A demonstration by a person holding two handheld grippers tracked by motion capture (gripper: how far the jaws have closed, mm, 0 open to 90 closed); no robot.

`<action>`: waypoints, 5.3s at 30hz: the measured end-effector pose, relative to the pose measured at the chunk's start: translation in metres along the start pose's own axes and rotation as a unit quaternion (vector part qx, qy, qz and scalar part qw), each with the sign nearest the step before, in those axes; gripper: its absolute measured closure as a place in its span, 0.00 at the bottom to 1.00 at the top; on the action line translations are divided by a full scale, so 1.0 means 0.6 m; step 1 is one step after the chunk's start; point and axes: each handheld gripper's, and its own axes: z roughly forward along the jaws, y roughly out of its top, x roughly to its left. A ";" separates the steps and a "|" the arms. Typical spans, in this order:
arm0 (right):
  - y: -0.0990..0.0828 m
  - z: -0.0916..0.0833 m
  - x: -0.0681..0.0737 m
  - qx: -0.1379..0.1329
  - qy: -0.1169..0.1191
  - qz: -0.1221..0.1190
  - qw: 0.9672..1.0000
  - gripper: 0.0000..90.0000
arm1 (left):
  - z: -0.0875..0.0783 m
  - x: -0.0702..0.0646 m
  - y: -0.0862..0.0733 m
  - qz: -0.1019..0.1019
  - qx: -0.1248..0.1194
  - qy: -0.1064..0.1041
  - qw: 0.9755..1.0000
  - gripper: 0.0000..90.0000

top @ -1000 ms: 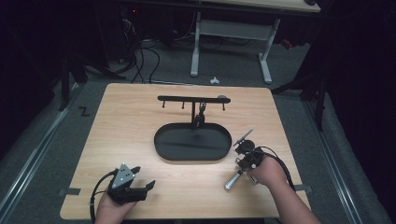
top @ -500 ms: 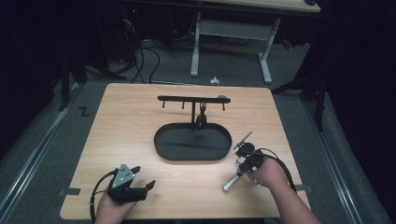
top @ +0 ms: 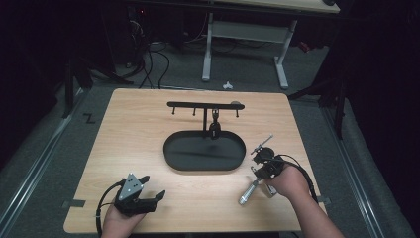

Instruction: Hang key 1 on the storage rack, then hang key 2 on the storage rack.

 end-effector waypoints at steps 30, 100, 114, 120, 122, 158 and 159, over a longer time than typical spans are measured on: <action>0.015 -0.121 -0.005 -0.067 -0.008 -0.010 0.998 0.95 | 0.008 0.000 0.004 0.008 -0.020 -0.002 1.000 0.25; 0.202 -0.185 -0.012 -0.109 -0.033 -0.037 0.993 0.95 | -0.066 0.016 -0.040 -0.014 -0.009 0.047 0.999 0.25; 0.209 -0.183 -0.026 -0.112 -0.024 -0.026 0.993 0.95 | -0.066 0.016 -0.041 -0.014 -0.005 0.044 0.999 0.25; 0.211 -0.180 -0.036 -0.112 -0.020 -0.020 0.993 0.95 | -0.064 0.016 -0.042 -0.015 -0.006 0.045 0.999 0.25; 0.213 -0.179 -0.040 -0.113 -0.019 -0.020 0.993 0.95 | -0.063 0.016 -0.043 -0.015 -0.004 0.044 0.999 0.25; 0.103 -0.062 -0.048 -0.115 -0.022 0.058 0.991 0.55 | -0.049 0.011 -0.041 -0.008 0.018 0.038 0.999 0.24; 0.099 -0.056 -0.047 -0.108 -0.024 0.057 0.992 0.52 | -0.048 0.011 -0.042 -0.008 0.018 0.038 0.999 0.24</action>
